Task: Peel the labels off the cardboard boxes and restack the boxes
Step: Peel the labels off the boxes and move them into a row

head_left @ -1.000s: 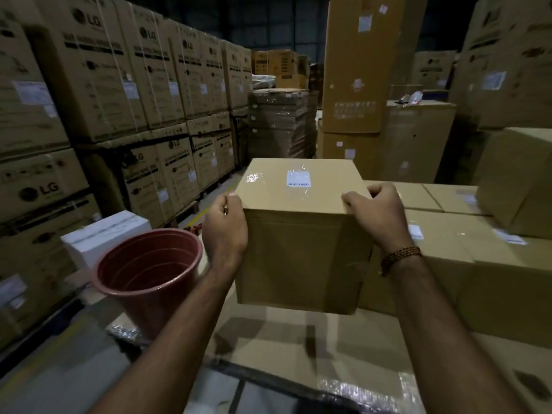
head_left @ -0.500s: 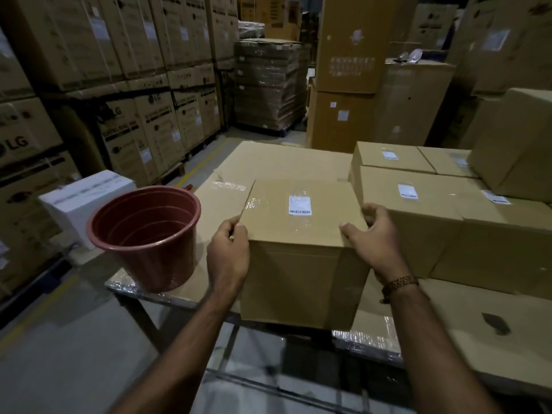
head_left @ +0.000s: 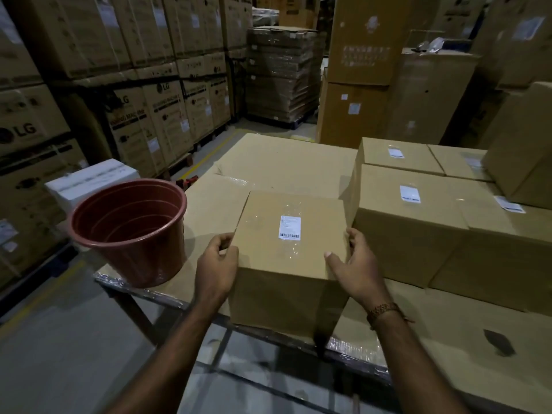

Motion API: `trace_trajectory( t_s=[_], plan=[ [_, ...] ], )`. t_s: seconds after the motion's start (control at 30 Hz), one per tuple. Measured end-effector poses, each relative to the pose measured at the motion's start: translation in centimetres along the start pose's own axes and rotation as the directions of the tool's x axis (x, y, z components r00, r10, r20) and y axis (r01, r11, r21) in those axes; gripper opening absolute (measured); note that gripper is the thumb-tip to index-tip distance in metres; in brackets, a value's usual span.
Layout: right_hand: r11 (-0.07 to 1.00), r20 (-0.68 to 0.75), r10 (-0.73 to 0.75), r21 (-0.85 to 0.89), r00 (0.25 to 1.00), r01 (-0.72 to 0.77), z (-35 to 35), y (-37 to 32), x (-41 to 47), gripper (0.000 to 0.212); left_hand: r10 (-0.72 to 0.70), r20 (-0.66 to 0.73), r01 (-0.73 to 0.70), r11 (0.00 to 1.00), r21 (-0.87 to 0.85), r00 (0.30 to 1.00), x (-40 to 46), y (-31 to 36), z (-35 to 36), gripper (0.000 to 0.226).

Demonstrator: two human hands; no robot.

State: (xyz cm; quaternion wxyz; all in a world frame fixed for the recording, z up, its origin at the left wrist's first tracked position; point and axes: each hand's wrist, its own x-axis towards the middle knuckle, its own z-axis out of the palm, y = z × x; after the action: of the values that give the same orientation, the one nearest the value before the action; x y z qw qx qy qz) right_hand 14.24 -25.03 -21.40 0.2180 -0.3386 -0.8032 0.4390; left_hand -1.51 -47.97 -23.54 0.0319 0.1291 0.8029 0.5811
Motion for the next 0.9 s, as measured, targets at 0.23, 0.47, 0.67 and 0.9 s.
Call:
trace_trajectory(
  t_s=[0.23,0.47,0.67,0.9],
  plan=[
    [0.889,-0.087,-0.164,-0.444,0.983,0.109,0.2,-1.9,1.5,0.059,0.006,0.021,-0.007,0.999,0.046,1.0,3.4,1.9,0.6,0.053],
    [0.92,0.046,-0.266,-0.287,0.963,0.268,3.2,-5.6,5.7,0.035,0.337,0.225,-0.4,0.844,0.358,0.914,8.0,4.3,2.5,0.057],
    [0.779,0.138,-0.267,-0.552,0.954,0.298,6.0,-6.4,9.5,0.039,0.247,0.509,-0.504,0.73,0.461,0.824,11.0,3.2,4.6,0.078],
    [0.776,-0.021,-0.286,-0.592,0.958,0.219,7.5,-5.9,10.2,0.026,0.183,0.598,-0.57,0.6,0.561,0.781,10.5,3.6,5.2,0.081]
  ],
)
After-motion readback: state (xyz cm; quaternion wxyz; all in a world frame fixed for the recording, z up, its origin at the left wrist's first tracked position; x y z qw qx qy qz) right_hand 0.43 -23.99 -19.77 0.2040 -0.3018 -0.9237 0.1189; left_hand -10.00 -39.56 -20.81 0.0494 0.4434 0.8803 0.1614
